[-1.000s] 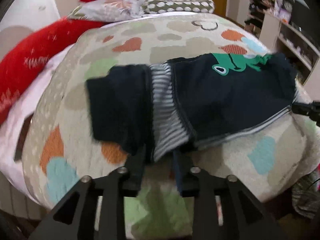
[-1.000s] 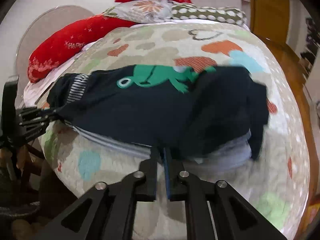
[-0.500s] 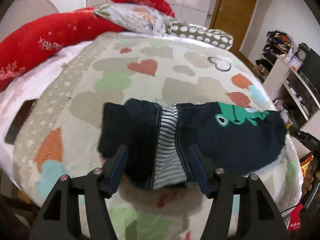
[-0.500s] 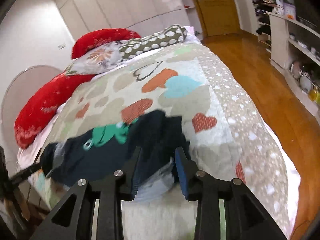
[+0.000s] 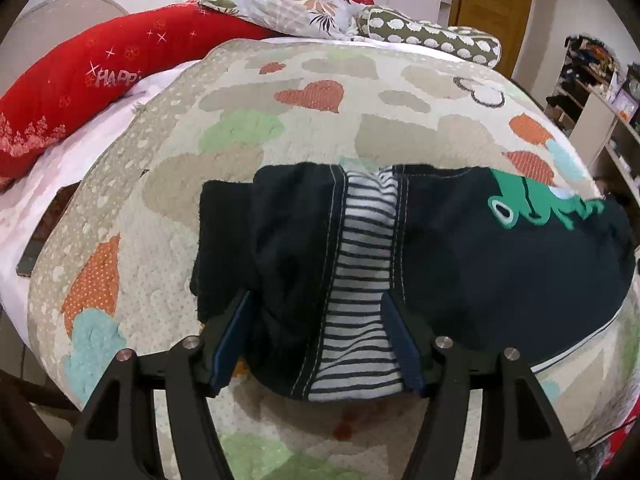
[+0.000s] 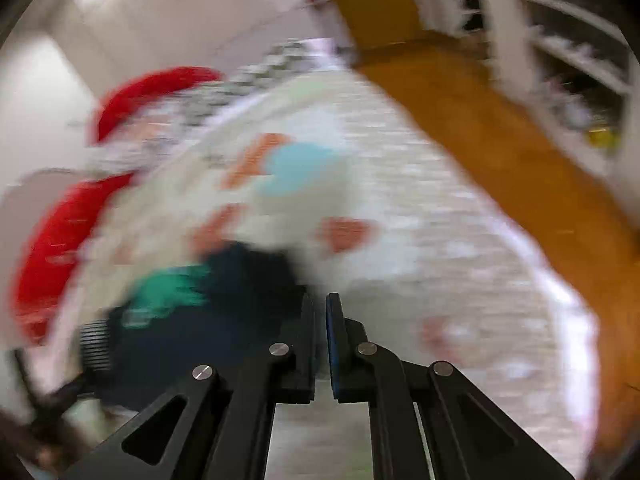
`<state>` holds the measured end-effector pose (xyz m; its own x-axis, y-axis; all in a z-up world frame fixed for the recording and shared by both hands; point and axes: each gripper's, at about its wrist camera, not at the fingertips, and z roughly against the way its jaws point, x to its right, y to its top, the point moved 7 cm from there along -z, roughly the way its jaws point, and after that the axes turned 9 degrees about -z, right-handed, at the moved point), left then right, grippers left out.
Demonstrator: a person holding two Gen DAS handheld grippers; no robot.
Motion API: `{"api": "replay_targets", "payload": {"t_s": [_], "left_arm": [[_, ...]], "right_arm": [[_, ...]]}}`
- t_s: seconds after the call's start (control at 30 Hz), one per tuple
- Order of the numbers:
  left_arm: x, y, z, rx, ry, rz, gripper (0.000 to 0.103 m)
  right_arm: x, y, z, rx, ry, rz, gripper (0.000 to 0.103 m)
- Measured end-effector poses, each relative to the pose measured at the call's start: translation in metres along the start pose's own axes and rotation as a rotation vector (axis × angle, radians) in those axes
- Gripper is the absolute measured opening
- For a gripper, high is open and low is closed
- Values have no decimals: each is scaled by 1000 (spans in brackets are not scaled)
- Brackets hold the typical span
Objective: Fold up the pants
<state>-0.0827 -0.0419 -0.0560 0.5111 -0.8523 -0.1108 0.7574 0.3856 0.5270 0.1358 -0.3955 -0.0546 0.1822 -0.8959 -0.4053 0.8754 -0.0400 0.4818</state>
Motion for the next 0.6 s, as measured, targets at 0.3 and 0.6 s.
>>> {"api": "replay_targets", "payload": {"t_s": [0.3, 0.6], "left_arm": [[0, -2, 46, 80, -103, 141, 65], [-11, -16, 52, 73, -143, 211, 66]], "right_arm": [[-85, -4, 41, 85, 343, 82, 40], [-45, -9, -46, -17, 338, -200, 36]]}}
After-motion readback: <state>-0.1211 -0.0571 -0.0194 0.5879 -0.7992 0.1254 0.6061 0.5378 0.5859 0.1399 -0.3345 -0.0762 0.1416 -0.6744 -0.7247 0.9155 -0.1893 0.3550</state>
